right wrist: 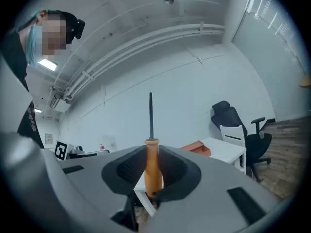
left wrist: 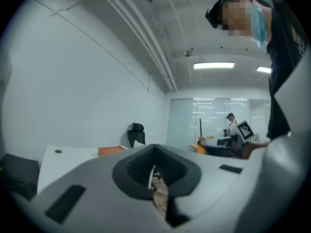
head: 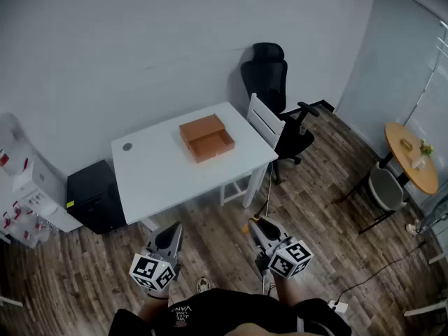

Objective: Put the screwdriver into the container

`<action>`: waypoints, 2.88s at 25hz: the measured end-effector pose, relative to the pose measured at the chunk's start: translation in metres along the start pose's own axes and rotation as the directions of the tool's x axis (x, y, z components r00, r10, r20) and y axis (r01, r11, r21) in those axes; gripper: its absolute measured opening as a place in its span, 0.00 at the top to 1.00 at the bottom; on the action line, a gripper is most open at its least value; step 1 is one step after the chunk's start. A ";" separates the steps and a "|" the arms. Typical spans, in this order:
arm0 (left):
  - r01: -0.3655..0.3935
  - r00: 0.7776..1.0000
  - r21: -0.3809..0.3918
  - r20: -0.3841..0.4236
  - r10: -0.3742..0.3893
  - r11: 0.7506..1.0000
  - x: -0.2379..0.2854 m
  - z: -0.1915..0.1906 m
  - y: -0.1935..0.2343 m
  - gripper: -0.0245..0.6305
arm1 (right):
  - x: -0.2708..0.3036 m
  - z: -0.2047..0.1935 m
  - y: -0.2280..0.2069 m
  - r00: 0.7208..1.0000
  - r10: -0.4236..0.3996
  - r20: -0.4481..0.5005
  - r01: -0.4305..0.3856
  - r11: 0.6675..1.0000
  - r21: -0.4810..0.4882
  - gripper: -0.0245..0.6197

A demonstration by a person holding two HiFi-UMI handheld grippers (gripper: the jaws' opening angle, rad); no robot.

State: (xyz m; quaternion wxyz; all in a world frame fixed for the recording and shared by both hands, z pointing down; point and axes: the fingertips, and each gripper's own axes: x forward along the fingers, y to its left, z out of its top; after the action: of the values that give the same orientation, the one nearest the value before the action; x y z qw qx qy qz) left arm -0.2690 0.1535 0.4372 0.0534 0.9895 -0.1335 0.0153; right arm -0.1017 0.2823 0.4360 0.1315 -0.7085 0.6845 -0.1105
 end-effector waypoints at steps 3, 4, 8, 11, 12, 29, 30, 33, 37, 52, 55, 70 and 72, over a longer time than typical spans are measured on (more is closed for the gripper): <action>0.005 1.000 -0.001 0.011 -0.005 1.000 0.004 0.001 0.006 0.94 | 0.008 0.001 0.000 1.000 0.004 0.006 -0.004 1.000 0.001 0.83; 0.007 1.000 -0.002 0.010 -0.007 1.000 0.005 0.001 0.008 0.94 | 0.010 0.000 0.000 1.000 0.004 0.008 -0.004 1.000 0.003 0.83; 0.013 1.000 -0.015 0.001 -0.013 1.000 0.013 -0.002 0.017 0.94 | 0.021 0.001 -0.002 1.000 0.002 0.006 -0.002 1.000 -0.001 0.83; 0.023 1.000 -0.022 0.000 -0.023 1.000 0.017 -0.004 0.022 0.94 | 0.027 0.003 -0.003 1.000 0.010 0.016 -0.010 1.000 0.019 0.83; 0.026 1.000 -0.023 0.000 -0.026 0.999 0.019 -0.004 0.023 0.94 | 0.029 0.004 -0.002 1.000 0.008 0.017 -0.008 1.000 0.015 0.83; 0.110 0.994 -0.007 -0.021 -0.110 0.994 0.041 -0.010 0.065 0.94 | 0.063 -0.007 0.002 0.995 -0.095 0.039 0.097 0.993 -0.065 0.84; 0.117 0.993 -0.006 -0.022 -0.117 0.993 0.042 -0.010 0.067 0.94 | 0.065 -0.007 0.002 0.994 -0.100 0.040 0.103 0.993 -0.064 0.84; 0.129 0.991 -0.005 -0.030 -0.130 0.992 0.046 -0.011 0.073 0.94 | 0.070 -0.009 0.000 0.993 -0.113 0.040 0.115 0.991 -0.064 0.84; 0.128 0.991 -0.009 -0.033 -0.128 0.992 0.055 -0.013 0.078 0.94 | 0.077 -0.007 -0.007 0.992 -0.120 0.037 0.123 0.990 -0.075 0.84; 0.024 0.999 0.001 -0.036 -0.024 1.000 0.128 -0.011 0.076 0.94 | 0.120 0.021 -0.080 1.000 -0.003 0.001 0.003 0.996 -0.084 0.84; -0.006 1.000 -0.003 -0.031 0.006 1.000 0.144 -0.011 0.073 0.94 | 0.124 0.024 -0.098 0.999 0.022 -0.024 -0.024 0.995 -0.098 0.84; -0.112 0.993 0.000 -0.026 0.112 0.994 0.198 -0.015 0.052 0.94 | 0.130 0.038 -0.169 0.992 0.106 -0.069 -0.113 0.988 -0.106 0.84; -0.120 0.992 -0.002 -0.027 0.120 0.993 0.203 -0.016 0.050 0.94 | 0.131 0.039 -0.175 0.991 0.114 -0.072 -0.121 0.987 -0.102 0.84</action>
State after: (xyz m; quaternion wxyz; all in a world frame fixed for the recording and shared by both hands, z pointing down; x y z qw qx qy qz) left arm -0.0872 0.0540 0.4676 0.0560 0.9793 -0.1921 0.0316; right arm 0.0810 0.1573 0.4556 0.0774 -0.6690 0.7339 -0.0892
